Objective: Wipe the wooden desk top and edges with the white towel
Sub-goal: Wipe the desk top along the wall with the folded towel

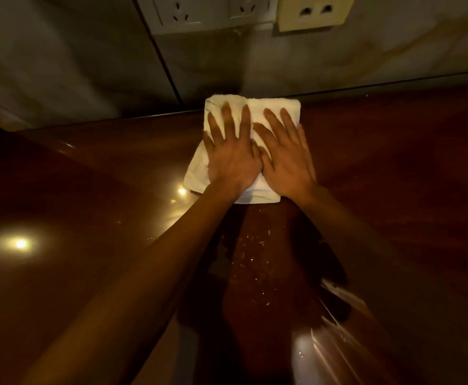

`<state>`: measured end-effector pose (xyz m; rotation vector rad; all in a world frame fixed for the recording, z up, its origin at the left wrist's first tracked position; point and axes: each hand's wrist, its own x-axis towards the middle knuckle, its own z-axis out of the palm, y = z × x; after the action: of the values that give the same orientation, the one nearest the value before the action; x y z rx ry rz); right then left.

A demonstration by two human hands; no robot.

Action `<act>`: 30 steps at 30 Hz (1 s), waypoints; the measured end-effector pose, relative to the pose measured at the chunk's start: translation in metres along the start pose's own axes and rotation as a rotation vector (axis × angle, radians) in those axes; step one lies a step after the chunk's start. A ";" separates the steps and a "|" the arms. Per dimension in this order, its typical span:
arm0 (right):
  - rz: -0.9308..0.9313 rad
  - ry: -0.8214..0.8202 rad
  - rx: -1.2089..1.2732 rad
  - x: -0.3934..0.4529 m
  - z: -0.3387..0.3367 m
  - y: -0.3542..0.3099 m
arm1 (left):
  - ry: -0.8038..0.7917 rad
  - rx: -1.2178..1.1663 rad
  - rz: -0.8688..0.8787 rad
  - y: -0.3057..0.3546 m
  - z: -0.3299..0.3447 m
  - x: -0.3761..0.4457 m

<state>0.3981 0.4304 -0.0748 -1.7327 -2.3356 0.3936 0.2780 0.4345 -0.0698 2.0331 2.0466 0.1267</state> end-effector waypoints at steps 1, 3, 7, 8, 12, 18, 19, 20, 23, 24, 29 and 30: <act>0.002 0.002 -0.004 0.000 -0.001 0.005 | -0.002 -0.002 0.003 0.005 0.001 0.001; 0.010 0.007 -0.007 -0.002 -0.005 0.017 | -0.005 -0.008 0.009 0.017 0.003 0.004; 0.034 0.024 0.011 -0.007 -0.013 0.040 | -0.014 -0.003 0.035 0.044 0.010 0.010; 0.038 0.027 0.015 -0.009 -0.015 0.046 | -0.015 0.004 0.042 0.050 0.011 0.011; 0.053 0.037 0.021 -0.017 -0.024 0.074 | -0.021 0.017 0.082 0.078 0.018 0.016; 0.102 0.049 0.017 -0.029 -0.036 0.115 | -0.025 0.028 0.151 0.122 0.026 0.023; 0.112 0.050 0.016 -0.031 -0.039 0.122 | -0.026 0.038 0.168 0.128 0.027 0.025; 0.122 0.051 0.020 -0.032 -0.041 0.128 | -0.031 0.047 0.185 0.134 0.029 0.027; 0.162 0.071 0.040 -0.040 -0.049 0.150 | -0.049 0.069 0.225 0.159 0.035 0.032; 0.169 0.076 0.045 -0.042 -0.051 0.155 | -0.050 0.073 0.234 0.165 0.036 0.033; 0.209 0.096 0.063 -0.054 -0.062 0.187 | -0.063 0.074 0.269 0.203 0.046 0.037; 0.221 0.103 0.066 -0.056 -0.065 0.195 | -0.067 0.073 0.276 0.211 0.048 0.038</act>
<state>0.6108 0.4357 -0.0788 -1.9364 -2.0454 0.4010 0.4947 0.4707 -0.0703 2.3222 1.7470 0.0347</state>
